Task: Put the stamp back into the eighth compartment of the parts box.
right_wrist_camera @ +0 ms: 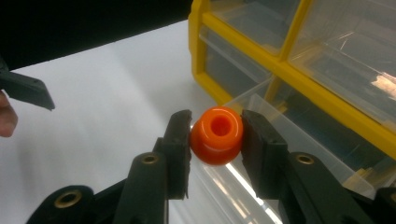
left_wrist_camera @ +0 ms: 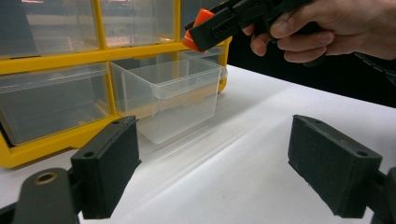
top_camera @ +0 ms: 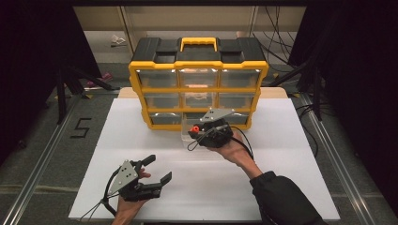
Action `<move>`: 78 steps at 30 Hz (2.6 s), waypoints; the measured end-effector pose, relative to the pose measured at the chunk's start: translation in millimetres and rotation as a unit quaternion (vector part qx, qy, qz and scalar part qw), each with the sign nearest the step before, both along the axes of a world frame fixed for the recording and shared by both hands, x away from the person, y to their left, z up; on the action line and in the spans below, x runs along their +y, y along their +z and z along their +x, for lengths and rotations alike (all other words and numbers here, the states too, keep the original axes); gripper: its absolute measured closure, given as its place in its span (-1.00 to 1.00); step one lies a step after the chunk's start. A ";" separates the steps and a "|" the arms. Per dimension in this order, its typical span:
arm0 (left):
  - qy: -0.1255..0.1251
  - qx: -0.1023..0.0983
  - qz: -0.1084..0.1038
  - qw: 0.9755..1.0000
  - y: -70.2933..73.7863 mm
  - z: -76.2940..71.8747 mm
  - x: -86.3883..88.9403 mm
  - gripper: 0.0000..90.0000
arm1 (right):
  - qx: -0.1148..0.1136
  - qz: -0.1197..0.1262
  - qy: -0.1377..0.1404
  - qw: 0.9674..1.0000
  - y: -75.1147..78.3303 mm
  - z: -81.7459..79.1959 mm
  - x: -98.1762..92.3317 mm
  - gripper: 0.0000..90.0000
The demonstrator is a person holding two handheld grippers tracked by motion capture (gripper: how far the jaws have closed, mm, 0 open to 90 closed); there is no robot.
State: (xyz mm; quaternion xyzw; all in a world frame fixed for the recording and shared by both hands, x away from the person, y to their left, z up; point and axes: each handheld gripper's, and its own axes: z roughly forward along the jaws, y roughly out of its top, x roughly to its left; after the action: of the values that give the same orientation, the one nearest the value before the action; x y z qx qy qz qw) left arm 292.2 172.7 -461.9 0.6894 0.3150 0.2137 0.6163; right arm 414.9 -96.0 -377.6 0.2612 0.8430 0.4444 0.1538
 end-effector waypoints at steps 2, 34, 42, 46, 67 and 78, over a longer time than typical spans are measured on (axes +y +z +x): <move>0.000 0.000 0.000 1.000 0.0 0.1 0.2 -0.64 | 0.001 0.003 -0.003 1.000 0.6 2.6 0.1 0.43; -0.001 0.000 0.003 1.000 0.0 0.1 -0.2 -0.64 | 0.029 -0.010 -0.057 0.998 -10.4 37.0 9.5 0.43; 0.000 0.001 0.003 1.000 -0.1 0.4 -0.1 -0.64 | 0.034 -0.007 -0.073 0.997 -11.5 42.2 10.4 0.02; -0.001 0.002 0.004 1.000 -0.3 0.7 -0.7 -0.64 | 0.028 -0.002 -0.087 0.996 -8.1 41.2 8.5 -0.27; -0.005 0.011 -0.003 1.000 -0.5 1.5 0.3 -0.64 | 0.004 0.022 -0.067 0.998 5.1 21.2 2.3 -0.34; -0.005 0.011 -0.004 1.000 -0.5 1.4 0.4 -0.64 | -0.009 0.039 -0.055 0.998 5.1 9.1 -7.1 -0.34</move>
State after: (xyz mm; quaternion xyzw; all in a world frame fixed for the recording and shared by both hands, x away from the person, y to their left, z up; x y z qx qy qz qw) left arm 293.5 173.1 -462.4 0.6908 0.3190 0.2022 0.6166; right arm 424.0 -103.1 -372.4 0.3088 0.8080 0.4702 0.1753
